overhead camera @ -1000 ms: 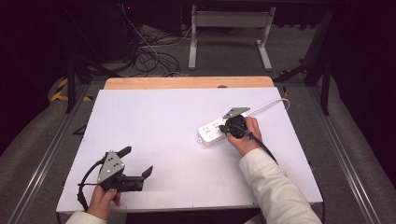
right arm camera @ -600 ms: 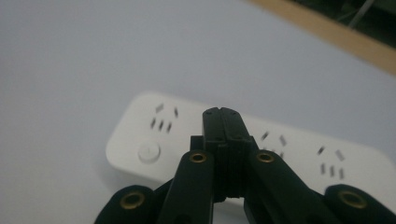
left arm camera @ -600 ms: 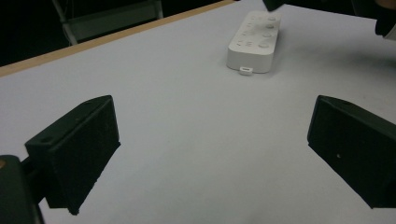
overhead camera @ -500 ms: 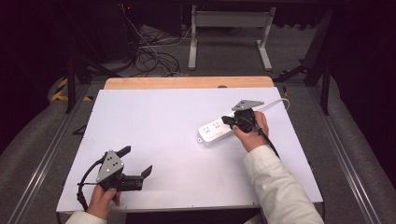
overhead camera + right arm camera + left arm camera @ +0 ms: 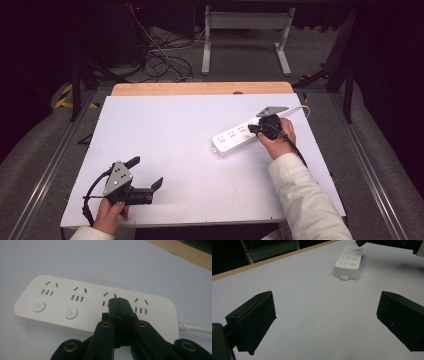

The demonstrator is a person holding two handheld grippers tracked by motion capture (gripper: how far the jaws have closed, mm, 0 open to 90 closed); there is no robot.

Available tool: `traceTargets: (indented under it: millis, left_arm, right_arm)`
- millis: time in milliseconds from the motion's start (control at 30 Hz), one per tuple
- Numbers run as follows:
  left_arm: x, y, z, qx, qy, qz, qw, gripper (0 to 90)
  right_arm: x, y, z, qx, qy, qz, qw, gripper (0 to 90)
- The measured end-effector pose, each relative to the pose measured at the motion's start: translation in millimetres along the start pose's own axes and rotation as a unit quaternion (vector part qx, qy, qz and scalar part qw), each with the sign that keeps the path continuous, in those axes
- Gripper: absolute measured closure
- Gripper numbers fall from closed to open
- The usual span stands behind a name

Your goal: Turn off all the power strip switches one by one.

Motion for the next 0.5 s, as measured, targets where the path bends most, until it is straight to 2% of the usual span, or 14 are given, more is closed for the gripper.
traceTargets:
  millis: [267, 500]
  left_arm:
    - [-0.3, -0.1, 0.0, -0.001, 0.003, 0.001, 1.0000, 2.8]
    - [-0.5, -0.2, 0.1, -0.001, 0.003, 0.001, 1.0000, 2.8]
  right_arm:
    - [-2.9, 10.6, -2.7, -0.007, -0.021, 0.011, 0.9997, 90.0]
    - [-6.6, 14.7, -3.7, -0.017, -0.025, 0.019, 0.9993, 90.0]
Point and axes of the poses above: each handheld gripper's, and its own axes: y roughly forward along the jaws, z roughly out of its top, x roughly to its right, the point moved 5 cm from there along y, roughly forward along the jaws, and after that the axes turned 7 degrees about -y, right-handed, at the moved point
